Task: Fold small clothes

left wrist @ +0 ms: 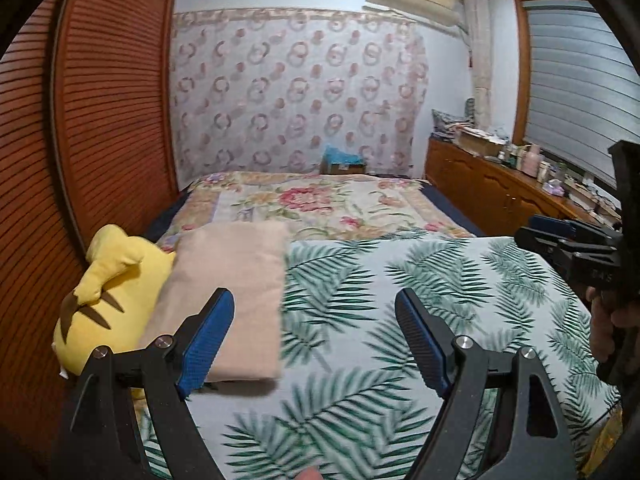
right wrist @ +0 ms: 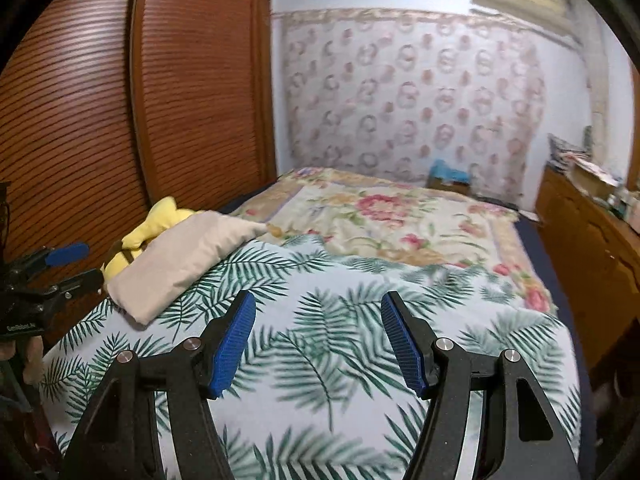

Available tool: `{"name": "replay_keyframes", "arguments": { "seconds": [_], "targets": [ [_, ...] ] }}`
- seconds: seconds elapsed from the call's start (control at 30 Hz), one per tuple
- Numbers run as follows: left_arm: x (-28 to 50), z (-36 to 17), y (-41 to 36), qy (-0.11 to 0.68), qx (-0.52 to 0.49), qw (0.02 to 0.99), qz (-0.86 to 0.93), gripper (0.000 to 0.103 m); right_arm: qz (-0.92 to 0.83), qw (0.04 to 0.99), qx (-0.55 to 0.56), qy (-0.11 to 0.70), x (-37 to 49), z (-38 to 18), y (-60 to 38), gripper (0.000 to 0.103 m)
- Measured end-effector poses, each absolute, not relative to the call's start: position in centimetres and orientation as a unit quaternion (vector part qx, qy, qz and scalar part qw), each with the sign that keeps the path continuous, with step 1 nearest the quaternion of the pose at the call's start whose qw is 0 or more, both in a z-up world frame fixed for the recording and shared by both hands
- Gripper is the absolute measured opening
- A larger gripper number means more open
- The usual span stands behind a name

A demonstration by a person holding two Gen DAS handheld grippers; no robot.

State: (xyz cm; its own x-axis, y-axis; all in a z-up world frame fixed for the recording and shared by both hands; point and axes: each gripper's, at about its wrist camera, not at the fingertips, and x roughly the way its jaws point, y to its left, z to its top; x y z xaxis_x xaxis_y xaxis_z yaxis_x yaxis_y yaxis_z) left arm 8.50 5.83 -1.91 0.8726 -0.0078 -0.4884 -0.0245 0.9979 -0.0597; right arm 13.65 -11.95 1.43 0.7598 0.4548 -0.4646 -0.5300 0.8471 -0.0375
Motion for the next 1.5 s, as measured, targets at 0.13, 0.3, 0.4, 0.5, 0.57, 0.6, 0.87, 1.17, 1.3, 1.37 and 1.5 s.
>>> {"name": "replay_keyframes", "arguments": {
  "seconds": [0.13,0.3,0.4,0.5,0.57,0.6,0.87,1.17,1.3,1.37,1.5],
  "targets": [
    [8.2,-1.2,3.5,0.244,-0.020,0.970,-0.006,0.083,0.234,0.947,-0.065,0.212,10.7,1.9,-13.3,0.067],
    [7.8,-0.1,1.7,0.234,-0.017,0.972,-0.016,0.083,0.199,0.960,-0.048,0.192,7.0,2.2,-14.6,0.069],
    [7.8,0.1,1.0,0.233,-0.016,0.972,-0.017,0.083,0.187,0.963,-0.043,0.187,5.6,2.1,-14.6,0.069],
    [7.8,0.2,0.7,0.235,-0.020,0.972,-0.021,0.083,0.186,0.965,-0.036,0.184,4.9,2.0,-14.4,0.069],
    [7.7,0.2,0.6,0.235,-0.023,0.972,-0.023,0.083,0.184,0.965,-0.034,0.182,4.7,1.9,-13.9,0.069],
    [7.7,0.3,0.6,0.235,-0.023,0.971,-0.022,0.083,0.182,0.966,-0.034,0.180,4.6,1.8,-13.7,0.069],
    [7.6,0.2,0.5,0.233,-0.022,0.972,-0.020,0.083,0.179,0.967,-0.027,0.177,4.9,0.9,-14.3,0.069],
    [7.5,0.3,0.7,0.231,-0.022,0.973,-0.020,0.083,0.179,0.967,-0.025,0.177,5.2,0.9,-14.9,0.069],
    [7.3,0.6,0.9,0.226,-0.021,0.974,-0.020,0.083,0.177,0.968,-0.025,0.177,5.2,1.0,-15.1,0.069],
    [7.2,0.8,0.9,0.224,-0.020,0.974,-0.020,0.083,0.177,0.968,-0.025,0.177,5.2,1.0,-15.1,0.069],
    [7.1,0.8,0.8,0.223,-0.020,0.974,-0.019,0.083,0.179,0.968,-0.023,0.177,5.1,1.0,-15.2,0.069]
  ]
}}
